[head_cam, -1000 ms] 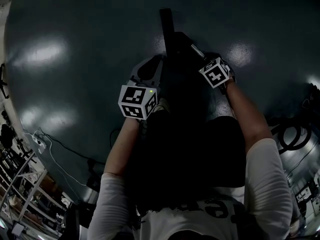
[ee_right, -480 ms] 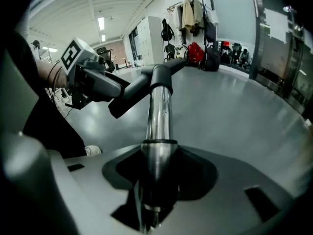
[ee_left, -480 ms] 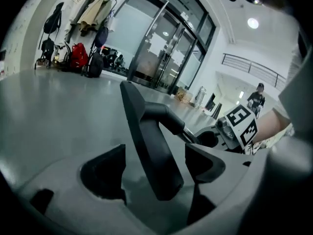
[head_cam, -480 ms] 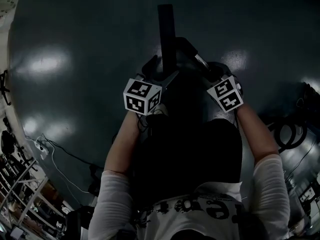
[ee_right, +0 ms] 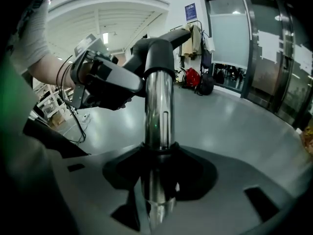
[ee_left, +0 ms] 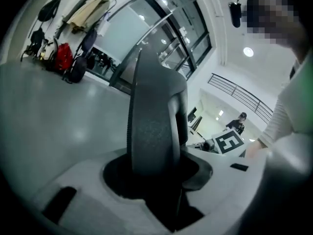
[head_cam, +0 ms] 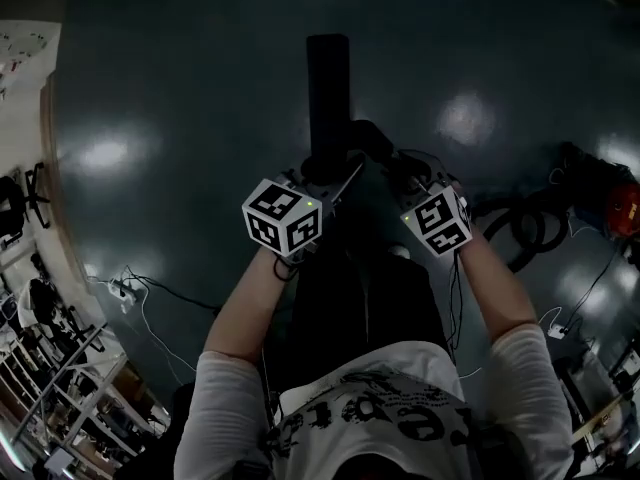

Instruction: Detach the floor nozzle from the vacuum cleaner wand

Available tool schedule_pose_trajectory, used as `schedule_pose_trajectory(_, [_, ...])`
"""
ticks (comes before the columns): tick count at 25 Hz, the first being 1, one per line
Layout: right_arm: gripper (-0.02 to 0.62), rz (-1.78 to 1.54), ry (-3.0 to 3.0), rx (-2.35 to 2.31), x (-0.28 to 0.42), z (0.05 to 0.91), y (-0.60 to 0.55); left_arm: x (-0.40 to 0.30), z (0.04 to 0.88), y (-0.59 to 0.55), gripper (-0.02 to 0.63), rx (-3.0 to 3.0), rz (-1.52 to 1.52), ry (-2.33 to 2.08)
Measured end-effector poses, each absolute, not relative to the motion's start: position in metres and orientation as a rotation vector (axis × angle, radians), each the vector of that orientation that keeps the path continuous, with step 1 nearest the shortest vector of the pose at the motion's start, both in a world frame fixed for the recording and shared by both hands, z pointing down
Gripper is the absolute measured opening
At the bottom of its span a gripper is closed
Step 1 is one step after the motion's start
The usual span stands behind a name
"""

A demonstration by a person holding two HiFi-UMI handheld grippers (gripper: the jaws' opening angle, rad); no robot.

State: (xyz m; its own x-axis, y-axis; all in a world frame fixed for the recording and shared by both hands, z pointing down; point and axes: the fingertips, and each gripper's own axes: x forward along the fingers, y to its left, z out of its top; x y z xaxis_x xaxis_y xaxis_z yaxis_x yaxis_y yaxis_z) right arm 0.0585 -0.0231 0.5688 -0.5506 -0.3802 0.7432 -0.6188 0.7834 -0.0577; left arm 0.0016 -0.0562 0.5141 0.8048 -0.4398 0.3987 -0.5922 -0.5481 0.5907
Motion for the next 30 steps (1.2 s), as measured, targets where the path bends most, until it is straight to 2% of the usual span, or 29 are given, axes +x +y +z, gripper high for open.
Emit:
schedule_pose_trajectory(7, [0.179, 0.385, -2.232, 0.776, 0.094, 0.361, -0.004, 0.056, 0.285, -0.023, 0.141, 2.433, 0.293, -0.677])
schedule_pose_trajectory(14, [0.178, 0.300, -2.258, 0.864, 0.122, 0.215, 0.042, 0.091, 0.132, 0.036, 0.138, 2.583, 0.323, -0.638])
schedule_pose_trajectory(18, [0.179, 0.226, -2.259, 0.933, 0.150, 0.163, 0.083, 0.120, 0.078, 0.085, 0.138, 2.691, 0.318, -0.659])
schedule_pose_trajectory(24, [0.178, 0.228, -2.262, 0.974, 0.182, 0.134, 0.139, 0.155, 0.041, 0.144, 0.138, 2.800, 0.374, -0.756])
schedule_pose_trajectory(30, [0.178, 0.193, -2.285, 1.000, 0.185, 0.110, 0.162, 0.155, 0.017, 0.169, 0.138, 2.778, 0.355, -0.839])
